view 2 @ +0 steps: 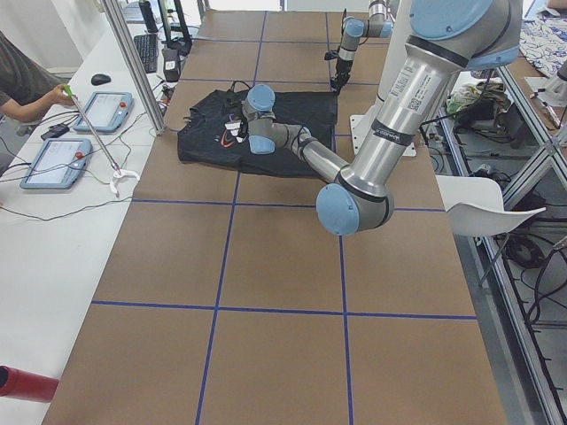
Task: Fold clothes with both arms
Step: 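Move the left gripper down to the hem corner nearest the robot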
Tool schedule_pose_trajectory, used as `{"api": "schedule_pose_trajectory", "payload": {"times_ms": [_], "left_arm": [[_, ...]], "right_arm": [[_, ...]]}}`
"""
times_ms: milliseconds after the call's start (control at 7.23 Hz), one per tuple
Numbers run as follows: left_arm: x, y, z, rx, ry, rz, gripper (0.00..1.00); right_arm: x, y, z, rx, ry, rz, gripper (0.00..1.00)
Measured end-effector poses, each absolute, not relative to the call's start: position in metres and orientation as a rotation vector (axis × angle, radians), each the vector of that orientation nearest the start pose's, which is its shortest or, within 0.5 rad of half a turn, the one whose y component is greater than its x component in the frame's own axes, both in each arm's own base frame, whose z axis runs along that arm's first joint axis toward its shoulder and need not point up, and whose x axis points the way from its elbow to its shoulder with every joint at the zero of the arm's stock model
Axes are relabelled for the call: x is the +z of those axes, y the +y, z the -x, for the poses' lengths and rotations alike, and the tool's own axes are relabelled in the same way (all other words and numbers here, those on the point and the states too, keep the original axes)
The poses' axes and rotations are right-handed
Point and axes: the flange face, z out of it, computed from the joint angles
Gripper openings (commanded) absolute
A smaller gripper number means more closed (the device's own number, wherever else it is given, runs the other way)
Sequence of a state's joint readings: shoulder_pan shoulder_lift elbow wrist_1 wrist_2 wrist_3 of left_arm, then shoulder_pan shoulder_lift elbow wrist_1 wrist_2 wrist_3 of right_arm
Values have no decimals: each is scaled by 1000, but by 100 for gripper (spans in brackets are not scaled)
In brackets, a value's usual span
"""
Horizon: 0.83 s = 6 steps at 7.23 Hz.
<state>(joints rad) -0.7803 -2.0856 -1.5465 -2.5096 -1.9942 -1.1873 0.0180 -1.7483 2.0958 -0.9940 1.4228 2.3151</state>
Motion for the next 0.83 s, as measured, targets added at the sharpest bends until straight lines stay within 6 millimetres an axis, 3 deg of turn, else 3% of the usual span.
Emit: {"api": "schedule_pose_trajectory", "payload": {"times_ms": [277,415,553,830], "left_arm": [[267,-525,-400,-32,1360,-470,99],[273,-514,-390,-63,1373,-440,99],[284,-492,-375,-101,1388,-394,99],[320,-422,-349,-202,1398,-254,99]], "right_arm": [[422,-152,428,768,-944,212,0],[417,-151,420,765,-950,219,0],[414,-150,407,759,-948,228,0],[413,-144,387,731,-924,280,0]]}}
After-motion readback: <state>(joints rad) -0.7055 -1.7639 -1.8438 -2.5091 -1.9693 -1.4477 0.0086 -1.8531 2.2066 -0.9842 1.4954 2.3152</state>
